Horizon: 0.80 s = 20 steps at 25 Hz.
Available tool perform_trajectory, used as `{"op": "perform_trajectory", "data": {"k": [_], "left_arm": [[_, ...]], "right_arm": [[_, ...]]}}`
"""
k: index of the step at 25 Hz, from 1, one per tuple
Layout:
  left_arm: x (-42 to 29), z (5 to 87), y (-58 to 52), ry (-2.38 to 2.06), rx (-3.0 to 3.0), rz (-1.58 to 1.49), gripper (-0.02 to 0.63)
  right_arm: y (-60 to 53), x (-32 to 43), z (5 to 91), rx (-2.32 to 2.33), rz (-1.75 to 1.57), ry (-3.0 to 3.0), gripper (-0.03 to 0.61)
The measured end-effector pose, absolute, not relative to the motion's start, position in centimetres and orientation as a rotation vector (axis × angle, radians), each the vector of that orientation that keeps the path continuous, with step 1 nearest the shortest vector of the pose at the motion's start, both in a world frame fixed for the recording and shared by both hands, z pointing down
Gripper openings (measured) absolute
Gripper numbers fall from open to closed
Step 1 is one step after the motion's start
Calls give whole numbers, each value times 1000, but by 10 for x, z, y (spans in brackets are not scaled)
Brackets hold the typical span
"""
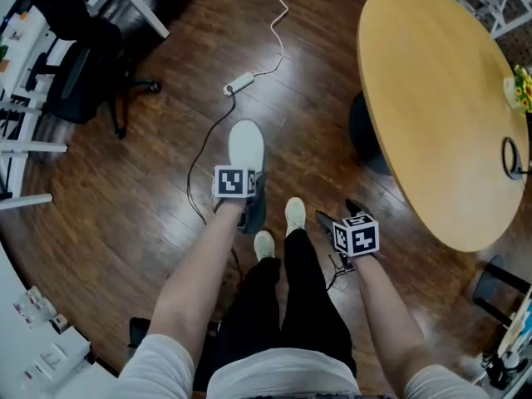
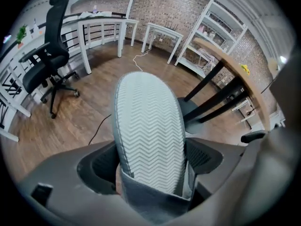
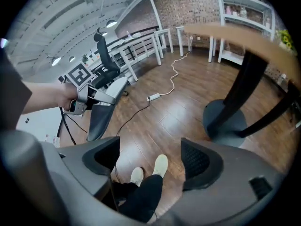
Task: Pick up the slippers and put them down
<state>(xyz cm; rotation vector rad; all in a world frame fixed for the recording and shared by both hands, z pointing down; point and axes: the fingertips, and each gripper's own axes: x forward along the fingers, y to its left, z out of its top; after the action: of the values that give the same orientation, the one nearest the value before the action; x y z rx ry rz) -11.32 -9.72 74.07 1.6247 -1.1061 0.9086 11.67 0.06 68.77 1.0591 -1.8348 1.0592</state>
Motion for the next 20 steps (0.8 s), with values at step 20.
{"op": "perform_trajectory", "data": {"k": [20], "left_arm": [[-160, 1314, -203, -1072, 1498, 1082, 445]], "right_arm": [[-154, 77, 1161, 825, 914, -1825, 408]]}}
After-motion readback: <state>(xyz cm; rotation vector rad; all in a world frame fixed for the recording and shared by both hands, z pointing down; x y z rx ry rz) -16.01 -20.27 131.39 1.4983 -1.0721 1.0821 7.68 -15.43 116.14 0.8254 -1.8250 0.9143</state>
